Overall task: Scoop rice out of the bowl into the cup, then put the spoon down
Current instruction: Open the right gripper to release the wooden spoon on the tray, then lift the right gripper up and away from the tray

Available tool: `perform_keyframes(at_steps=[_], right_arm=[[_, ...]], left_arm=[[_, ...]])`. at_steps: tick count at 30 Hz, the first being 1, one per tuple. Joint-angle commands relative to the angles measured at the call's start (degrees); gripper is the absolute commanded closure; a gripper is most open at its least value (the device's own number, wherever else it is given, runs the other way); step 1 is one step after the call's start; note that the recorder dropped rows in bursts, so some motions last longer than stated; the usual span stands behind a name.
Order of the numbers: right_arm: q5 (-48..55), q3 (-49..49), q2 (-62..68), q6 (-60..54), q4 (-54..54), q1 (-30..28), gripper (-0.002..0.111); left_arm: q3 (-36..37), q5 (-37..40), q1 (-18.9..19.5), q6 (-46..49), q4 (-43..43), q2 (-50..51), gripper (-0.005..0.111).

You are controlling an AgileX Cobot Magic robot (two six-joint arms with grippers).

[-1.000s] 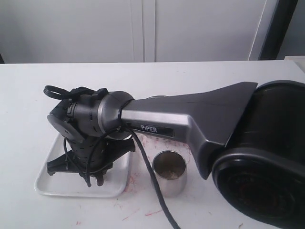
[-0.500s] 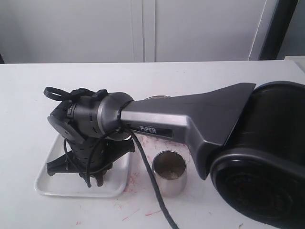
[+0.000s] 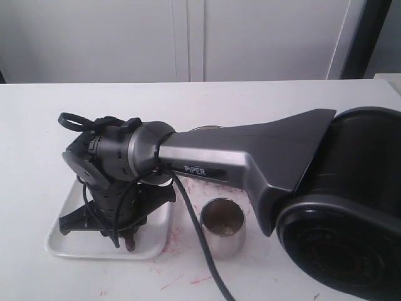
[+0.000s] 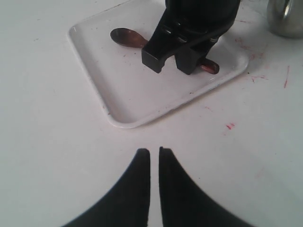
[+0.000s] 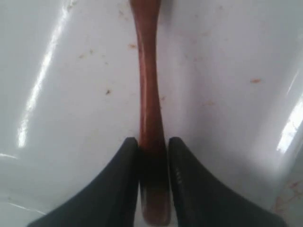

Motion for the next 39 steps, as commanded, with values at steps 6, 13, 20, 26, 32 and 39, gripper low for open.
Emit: perform_keyframes(at_steps=[6,13,20,26,32,39], right_arm=[[-0.18,-0.16,-0.13,-0.23,0.17,-0.60,0.071],[-1.79,-0.26,-2.56,1.27,-0.93,-0.60,0.071],[-2.94,-0.26,-7.50,1.27,-1.85,-0.60,0.071],[-3.81,-0.26,-12.77,1.27,-2.30,-0.60,0.071],[-6.86,-0.26,-19.24,1.27,-2.30,-0.49,0.074],[-9.65,-0.26,-27.26,-0.91,-2.59,1.72,0.092]], left_arm=[[0.29,0.18,-0.40,-0.24,-0.72,-0.17,0.092],[0.29,0.18,-0.40,-0.24,-0.72,-0.17,0.092],[0.29,0.18,-0.40,-0.24,-0.72,-0.17,0.092],[0.29,0.18,-0.40,-0.24,-0.72,-0.17,0.092],[0.29,0.18,-0.40,-0.24,-0.72,-0.17,0.092],[0.29,0.18,-0.40,-0.24,-0.72,-0.17,0.092]])
